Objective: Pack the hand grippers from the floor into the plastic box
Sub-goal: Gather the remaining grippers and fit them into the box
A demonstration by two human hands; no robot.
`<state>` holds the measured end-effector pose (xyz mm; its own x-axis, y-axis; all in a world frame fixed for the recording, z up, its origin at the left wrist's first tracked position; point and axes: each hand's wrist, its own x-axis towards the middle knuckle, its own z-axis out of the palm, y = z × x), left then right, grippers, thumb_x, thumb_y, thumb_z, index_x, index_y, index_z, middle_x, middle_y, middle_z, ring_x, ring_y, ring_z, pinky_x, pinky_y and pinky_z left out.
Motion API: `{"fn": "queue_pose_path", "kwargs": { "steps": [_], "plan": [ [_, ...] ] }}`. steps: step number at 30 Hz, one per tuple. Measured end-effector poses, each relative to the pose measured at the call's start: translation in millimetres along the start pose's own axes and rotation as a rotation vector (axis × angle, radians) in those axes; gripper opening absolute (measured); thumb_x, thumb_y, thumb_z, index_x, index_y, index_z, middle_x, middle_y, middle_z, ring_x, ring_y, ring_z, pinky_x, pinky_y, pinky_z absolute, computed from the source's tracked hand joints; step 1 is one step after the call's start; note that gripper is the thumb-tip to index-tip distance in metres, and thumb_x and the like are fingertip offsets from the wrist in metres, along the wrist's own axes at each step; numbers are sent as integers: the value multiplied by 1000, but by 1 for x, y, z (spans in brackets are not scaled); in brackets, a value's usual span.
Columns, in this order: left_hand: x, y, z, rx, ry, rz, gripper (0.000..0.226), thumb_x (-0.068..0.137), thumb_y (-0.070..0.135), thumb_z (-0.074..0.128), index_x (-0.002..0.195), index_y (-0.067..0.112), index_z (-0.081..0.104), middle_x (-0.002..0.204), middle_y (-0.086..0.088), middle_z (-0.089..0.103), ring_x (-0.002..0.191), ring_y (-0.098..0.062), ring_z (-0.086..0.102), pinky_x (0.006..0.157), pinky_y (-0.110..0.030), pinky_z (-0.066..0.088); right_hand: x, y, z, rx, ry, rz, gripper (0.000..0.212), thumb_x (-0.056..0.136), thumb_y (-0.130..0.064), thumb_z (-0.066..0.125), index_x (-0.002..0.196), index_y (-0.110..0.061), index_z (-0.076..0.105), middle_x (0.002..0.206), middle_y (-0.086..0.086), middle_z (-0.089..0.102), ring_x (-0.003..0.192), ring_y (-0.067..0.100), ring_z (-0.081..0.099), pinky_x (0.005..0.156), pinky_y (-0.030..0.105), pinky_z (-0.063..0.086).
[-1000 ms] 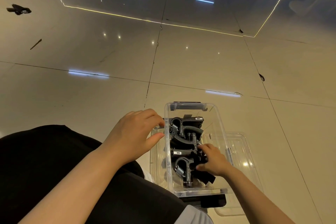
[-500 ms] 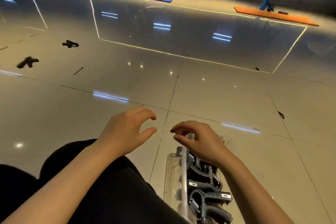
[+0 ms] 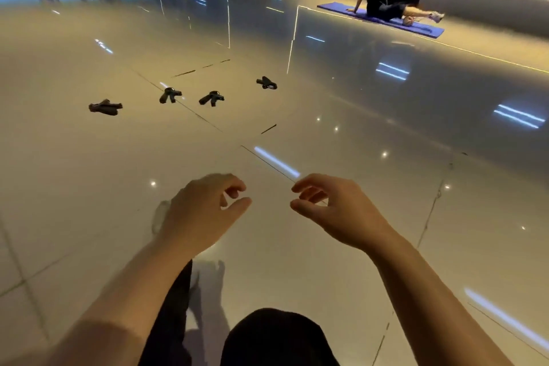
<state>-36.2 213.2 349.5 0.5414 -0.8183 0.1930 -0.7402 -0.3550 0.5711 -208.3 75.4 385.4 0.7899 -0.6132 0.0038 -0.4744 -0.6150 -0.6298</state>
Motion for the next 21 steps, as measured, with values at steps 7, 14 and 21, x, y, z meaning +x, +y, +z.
{"fn": "queue_pose_path", "kwargs": {
  "steps": [7, 14, 21],
  "plan": [
    [80, -28, -30, 89, 11, 113, 29, 84, 45, 61, 107, 28, 61, 96, 16, 58, 74, 0, 56, 66, -18, 46, 69, -15, 33, 50, -88, 27, 25, 84, -41, 64, 107, -33, 62, 98, -14, 63, 90, 0, 60, 83, 26, 51],
    [169, -82, -64, 152, 53, 153, 25, 84, 40, 63, 103, 24, 63, 89, 14, 58, 75, -5, 55, 70, -26, 47, 153, -43, 20, -14, 32, 72, 24, 82, -37, 69, 104, -31, 63, 95, -15, 61, 85, 0, 60, 76, 21, 48],
    [232, -134, -78, -160, 177, 59, 18, 82, 30, 68, 95, 19, 65, 81, 10, 64, 75, -5, 60, 73, -24, 50, 238, -90, 22, -135, 95, -10, 35, 83, -38, 67, 115, -26, 60, 103, -13, 58, 91, 5, 59, 83, 25, 49]
  ]
}}
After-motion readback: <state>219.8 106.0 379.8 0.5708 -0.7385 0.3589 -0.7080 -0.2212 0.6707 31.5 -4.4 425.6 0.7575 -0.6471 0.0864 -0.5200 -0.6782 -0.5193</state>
